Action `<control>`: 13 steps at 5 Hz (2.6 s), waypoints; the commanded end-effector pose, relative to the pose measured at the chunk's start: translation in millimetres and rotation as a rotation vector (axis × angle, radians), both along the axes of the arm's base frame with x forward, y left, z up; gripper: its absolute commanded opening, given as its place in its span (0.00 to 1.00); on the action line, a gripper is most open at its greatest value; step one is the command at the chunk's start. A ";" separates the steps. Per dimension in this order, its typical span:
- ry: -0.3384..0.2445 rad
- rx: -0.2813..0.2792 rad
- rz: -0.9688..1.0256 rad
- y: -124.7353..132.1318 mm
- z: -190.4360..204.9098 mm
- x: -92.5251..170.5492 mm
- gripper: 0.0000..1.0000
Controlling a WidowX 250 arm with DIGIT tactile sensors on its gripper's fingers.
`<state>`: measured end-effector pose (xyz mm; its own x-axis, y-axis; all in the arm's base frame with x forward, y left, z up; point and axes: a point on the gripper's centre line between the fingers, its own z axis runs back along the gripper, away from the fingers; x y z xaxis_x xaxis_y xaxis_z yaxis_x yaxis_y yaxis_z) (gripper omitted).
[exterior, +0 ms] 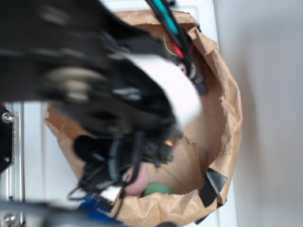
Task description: Grab the pink bunny.
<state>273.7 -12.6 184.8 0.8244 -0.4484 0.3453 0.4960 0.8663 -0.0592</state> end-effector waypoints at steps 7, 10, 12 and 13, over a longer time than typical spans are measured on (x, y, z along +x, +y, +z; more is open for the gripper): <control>-0.009 -0.048 -0.739 -42.0 -96.1 -2.4 1.00; 0.110 0.100 -0.745 -55.2 -153.3 -1.9 1.00; 0.018 0.232 -0.406 -22.7 -92.8 1.5 0.00; -0.045 0.179 -0.219 8.9 -44.2 8.2 0.00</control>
